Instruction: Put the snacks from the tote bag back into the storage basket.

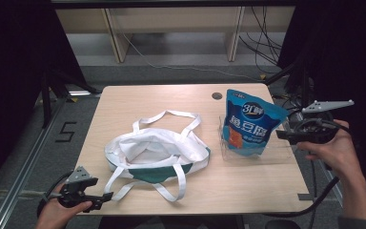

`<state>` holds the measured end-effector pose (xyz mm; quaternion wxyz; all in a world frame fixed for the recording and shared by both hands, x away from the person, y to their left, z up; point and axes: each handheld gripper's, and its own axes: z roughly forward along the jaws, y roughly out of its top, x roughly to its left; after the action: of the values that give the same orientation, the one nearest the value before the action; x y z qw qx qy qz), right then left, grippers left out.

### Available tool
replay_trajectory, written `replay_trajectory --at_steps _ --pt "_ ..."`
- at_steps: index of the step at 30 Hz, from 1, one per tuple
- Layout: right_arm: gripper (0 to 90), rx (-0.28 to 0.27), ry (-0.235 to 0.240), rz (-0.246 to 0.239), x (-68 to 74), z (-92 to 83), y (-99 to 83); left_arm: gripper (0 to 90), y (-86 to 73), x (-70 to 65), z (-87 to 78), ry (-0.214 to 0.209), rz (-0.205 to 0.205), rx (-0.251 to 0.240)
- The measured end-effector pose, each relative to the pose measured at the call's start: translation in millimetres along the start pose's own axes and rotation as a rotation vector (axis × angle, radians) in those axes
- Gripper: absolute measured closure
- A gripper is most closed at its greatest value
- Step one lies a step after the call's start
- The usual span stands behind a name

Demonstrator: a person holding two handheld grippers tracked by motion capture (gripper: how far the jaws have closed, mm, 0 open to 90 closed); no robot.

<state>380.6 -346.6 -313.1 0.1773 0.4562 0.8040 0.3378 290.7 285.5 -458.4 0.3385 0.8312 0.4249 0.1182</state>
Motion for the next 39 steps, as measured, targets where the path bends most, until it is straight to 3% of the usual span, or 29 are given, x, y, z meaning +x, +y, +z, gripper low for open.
replay_trajectory --at_steps 1,4,5,6,7,9,10,13,16,17,19,20,22,23,26,27,30,32,33,34,35,36,37,39 --pt "40.1 -0.006 -0.007 -0.013 0.8 5.0 -5.1 18.9 -0.1 0.0 -0.1 0.001 -0.001 0.000" --pt "46.0 0.010 0.002 0.022 5.4 14.1 -13.9 18.9 0.0 -0.1 -0.3 0.001 -0.001 -0.001" --pt "48.2 0.003 0.001 -0.009 4.5 18.2 -17.1 18.9 0.0 -0.4 -0.3 0.002 -0.003 -0.004" --pt "52.9 0.014 0.009 0.033 7.6 20.8 -18.8 18.9 0.1 -0.2 -0.4 0.000 0.003 -0.003" --pt "63.8 0.023 0.009 -0.008 4.8 24.5 -21.9 18.9 0.0 -0.1 -0.4 0.000 0.004 -0.002" --pt "73.5 0.013 0.033 0.004 7.2 30.7 -25.9 18.9 0.1 -0.2 0.3 -0.001 -0.001 -0.003" --pt "78.7 0.022 0.035 -0.017 6.4 33.3 -27.4 18.9 0.4 -0.1 -0.2 -0.001 0.002 0.006" --pt "89.0 0.022 0.028 0.012 8.1 41.9 -29.5 18.9 -0.2 -0.3 0.2 0.000 -0.003 -0.002" --pt "90.0 0.003 0.006 -0.060 3.1 52.1 -29.9 18.9 -0.3 -0.1 0.6 -0.002 0.000 -0.005" --pt "90.0 0.027 -0.001 -0.036 4.0 53.6 -29.5 18.9 -0.2 0.0 0.4 -0.002 0.002 -0.002" --pt "90.0 0.041 -0.013 -0.031 2.9 59.4 -28.4 18.9 0.0 0.0 -0.2 0.001 0.003 0.006" --pt "90.0 0.016 -0.016 0.027 7.4 65.1 -29.1 18.9 0.0 -0.1 -0.3 0.001 0.004 0.005" --pt "90.0 0.032 -0.019 -0.002 2.7 71.4 -26.9 18.9 0.1 -0.1 -0.5 0.000 0.001 0.007" --pt "90.0 0.059 -0.024 -0.041 -0.7 73.6 -26.0 18.9 -0.1 0.0 -0.6 0.001 0.003 0.005" --pt "90.0 0.064 -0.038 -0.003 -3.1 80.3 -25.2 18.9 -0.8 -0.7 0.5 0.008 -0.009 -0.012" --pt "90.0 0.073 -0.042 -0.019 -7.3 80.8 -25.2 18.9 -0.7 0.6 -1.1 0.001 0.010 0.004" --pt "90.0 0.051 -0.055 -0.007 -14.2 84.4 -26.1 18.9 -0.9 -0.8 0.8 0.010 -0.014 -0.009" --pt "90.0 0.067 -0.055 0.005 -18.7 85.4 -25.1 18.9 -0.4 0.0 -0.2 0.000 0.006 0.004" --pt "90.0 0.067 -0.056 -0.013 -22.6 87.0 -25.7 18.9 -0.1 0.2 -0.2 0.004 0.016 0.000" --pt "90.0 0.068 -0.060 0.016 -23.4 87.5 -25.3 18.9 -0.5 -0.3 0.3 0.000 0.002 0.000" --pt "90.0 0.056 -0.065 0.003 -26.8 89.1 -26.0 18.9 -0.5 -0.3 0.9 -0.003 -0.003 -0.003" --pt "90.0 0.067 -0.063 0.028 -27.6 89.4 -25.2 18.9 -0.5 -0.4 0.8 -0.002 -0.003 -0.003" --pt "90.0 0.050 -0.071 0.015 -30.2 91.1 -25.7 18.9 -0.1 0.3 -0.2 0.002 0.015 0.003" --pt "90.0 0.066 -0.076 0.034 -30.9 92.3 -24.0 18.9 -0.2 0.2 -0.4 0.002 0.016 0.001"
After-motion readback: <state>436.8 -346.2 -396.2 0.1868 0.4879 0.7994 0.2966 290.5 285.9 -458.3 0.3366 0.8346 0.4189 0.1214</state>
